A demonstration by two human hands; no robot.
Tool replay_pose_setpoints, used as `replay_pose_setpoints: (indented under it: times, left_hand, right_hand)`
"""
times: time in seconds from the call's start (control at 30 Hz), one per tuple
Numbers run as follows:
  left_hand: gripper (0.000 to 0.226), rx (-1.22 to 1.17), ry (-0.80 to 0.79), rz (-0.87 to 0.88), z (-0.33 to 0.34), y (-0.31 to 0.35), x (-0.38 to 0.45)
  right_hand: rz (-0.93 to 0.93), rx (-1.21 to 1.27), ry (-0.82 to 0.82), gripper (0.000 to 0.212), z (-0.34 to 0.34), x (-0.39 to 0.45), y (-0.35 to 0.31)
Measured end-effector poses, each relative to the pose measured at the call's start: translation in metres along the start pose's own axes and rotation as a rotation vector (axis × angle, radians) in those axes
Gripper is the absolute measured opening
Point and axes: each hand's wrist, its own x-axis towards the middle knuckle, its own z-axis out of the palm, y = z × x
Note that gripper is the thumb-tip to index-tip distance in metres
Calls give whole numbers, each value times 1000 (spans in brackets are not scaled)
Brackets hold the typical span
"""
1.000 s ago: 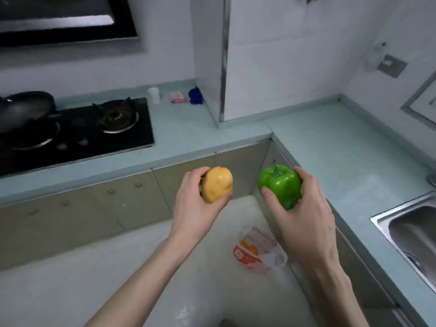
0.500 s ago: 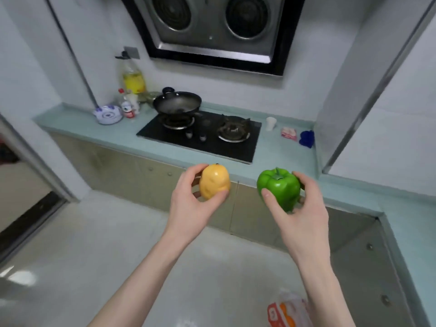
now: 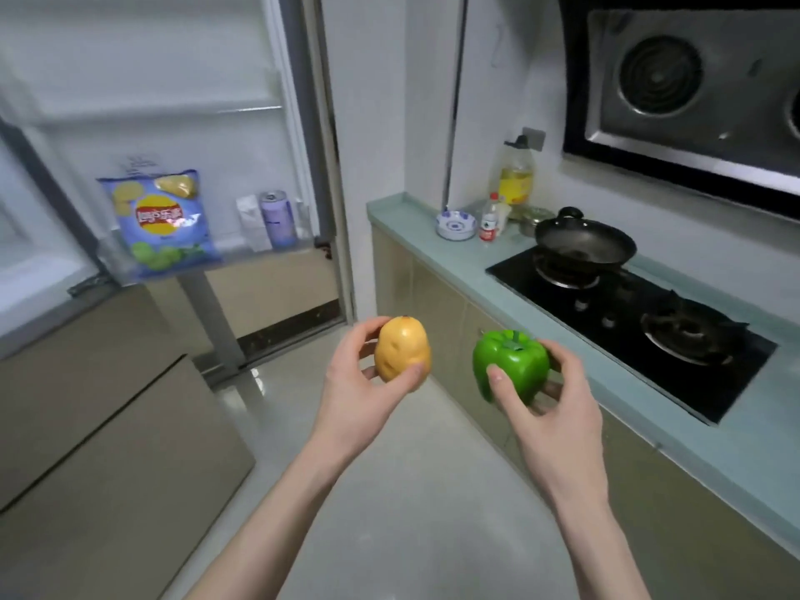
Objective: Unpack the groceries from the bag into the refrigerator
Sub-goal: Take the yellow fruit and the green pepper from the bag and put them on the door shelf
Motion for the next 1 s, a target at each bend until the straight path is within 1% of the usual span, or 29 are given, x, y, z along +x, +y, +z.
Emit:
replay_pose_setpoints:
  times: [0.13,0.3,0.47,0.57,0.63,0.77,1.0]
  left_hand:
    - [55,24,120,11,-69,-6,14]
    - [57,26,232,20,-149,-14,38]
    - [57,-8,297,28,-219,-23,65]
    - [54,-17,310,30,-257,-28,81]
    - [55,-4,319,39,-279,-31,92]
    - [57,-17,343,49,-313,-31,116]
    - [56,-43,380,75,-348,-24,163]
  right_hand:
    - [-86,63,-88,55,67,7,-34]
    - [-185,135,-152,55,146,16,-80]
    - [-245,168,-209,59,220,24,-112]
    - [-265,172,-247,64,261,28,-129]
    - [-295,183,-266,65,284,30,-142]
    - [-304,218,-297,59,321,39,-170]
    - [-327,289,-342,57,369,72,-219]
